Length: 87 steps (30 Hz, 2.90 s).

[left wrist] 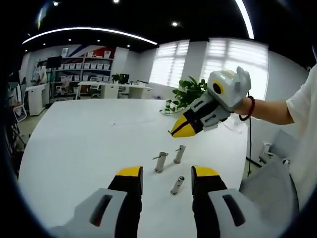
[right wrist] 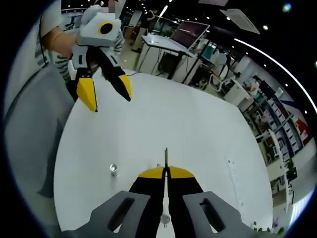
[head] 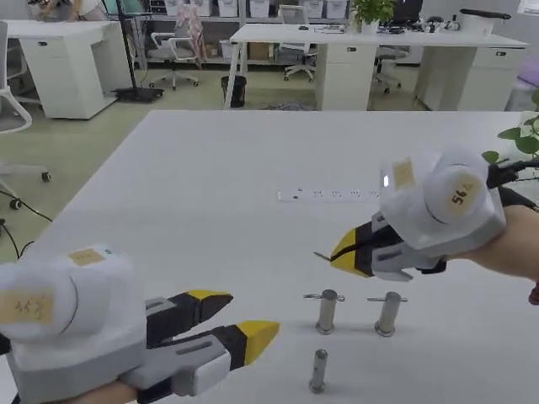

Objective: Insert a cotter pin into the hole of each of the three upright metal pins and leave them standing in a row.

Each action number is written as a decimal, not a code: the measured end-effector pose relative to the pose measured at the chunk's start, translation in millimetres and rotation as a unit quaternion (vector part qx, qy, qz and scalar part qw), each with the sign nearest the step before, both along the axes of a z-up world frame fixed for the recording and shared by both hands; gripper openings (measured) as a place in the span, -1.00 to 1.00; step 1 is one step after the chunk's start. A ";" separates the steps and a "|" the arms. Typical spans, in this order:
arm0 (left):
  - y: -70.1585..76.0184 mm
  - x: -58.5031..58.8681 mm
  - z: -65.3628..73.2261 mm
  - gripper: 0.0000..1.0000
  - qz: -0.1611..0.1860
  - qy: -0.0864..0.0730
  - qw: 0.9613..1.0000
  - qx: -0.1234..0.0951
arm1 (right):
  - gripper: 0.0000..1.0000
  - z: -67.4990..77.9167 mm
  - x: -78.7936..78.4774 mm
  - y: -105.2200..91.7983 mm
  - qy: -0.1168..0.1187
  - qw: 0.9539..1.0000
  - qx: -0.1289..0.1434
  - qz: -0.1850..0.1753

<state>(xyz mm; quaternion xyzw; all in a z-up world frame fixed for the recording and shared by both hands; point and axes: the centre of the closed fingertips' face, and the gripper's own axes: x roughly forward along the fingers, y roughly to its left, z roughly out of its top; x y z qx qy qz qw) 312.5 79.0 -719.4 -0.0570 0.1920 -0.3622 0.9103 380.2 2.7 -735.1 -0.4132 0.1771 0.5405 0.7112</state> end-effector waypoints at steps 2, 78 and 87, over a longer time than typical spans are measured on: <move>-3.2 -0.1 3.8 -0.32 -0.003 0.004 1.000 -0.010 | -0.97 1.7 -6.5 0.9 -0.005 1.000 0.001 0.003; -49.1 -13.4 0.1 -1.00 -0.021 0.098 0.987 -0.129 | -0.85 6.6 -90.2 23.6 -0.011 0.998 0.046 0.040; -44.0 -12.4 -1.8 -1.00 -0.024 0.080 0.990 -0.114 | -0.79 3.8 -87.7 14.1 0.045 0.996 0.077 0.003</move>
